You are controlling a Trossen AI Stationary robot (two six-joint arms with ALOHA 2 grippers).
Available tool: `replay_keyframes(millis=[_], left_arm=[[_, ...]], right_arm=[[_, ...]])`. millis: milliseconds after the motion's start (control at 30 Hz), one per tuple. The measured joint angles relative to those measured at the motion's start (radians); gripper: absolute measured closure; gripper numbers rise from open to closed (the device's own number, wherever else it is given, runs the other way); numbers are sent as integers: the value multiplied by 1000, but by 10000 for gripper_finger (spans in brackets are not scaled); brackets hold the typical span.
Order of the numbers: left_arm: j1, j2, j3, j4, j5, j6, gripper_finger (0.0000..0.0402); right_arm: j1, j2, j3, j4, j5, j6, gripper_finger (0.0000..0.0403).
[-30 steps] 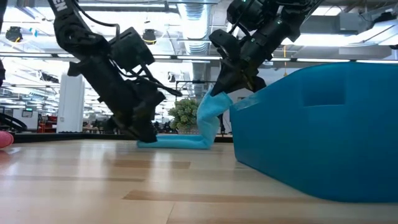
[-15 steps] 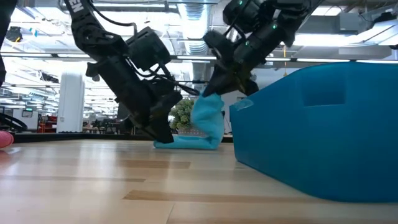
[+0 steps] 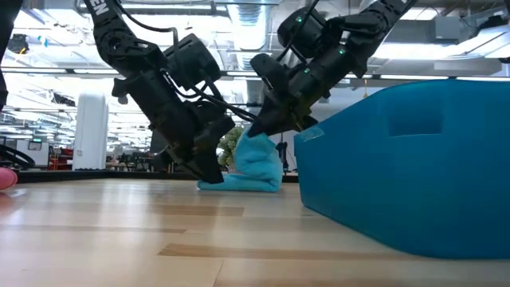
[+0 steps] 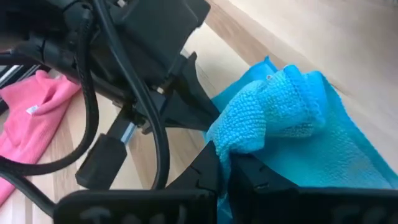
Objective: Fold microfiber towels
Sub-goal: Fold the blue microfiber cloth
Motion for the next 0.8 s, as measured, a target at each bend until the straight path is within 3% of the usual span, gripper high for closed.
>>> replay_keyframes(millis=[233, 633, 800], left_arm=[[0, 1, 0, 18, 4, -2, 402], [0, 1, 0, 25, 4, -3, 402], [0, 1, 0, 26, 5, -3, 402]], right_arm=[[-2, 0, 0, 7, -8, -5, 340], [-20, 0, 0, 68, -7, -7, 217], [-27, 0, 0, 121, -7, -31, 184]])
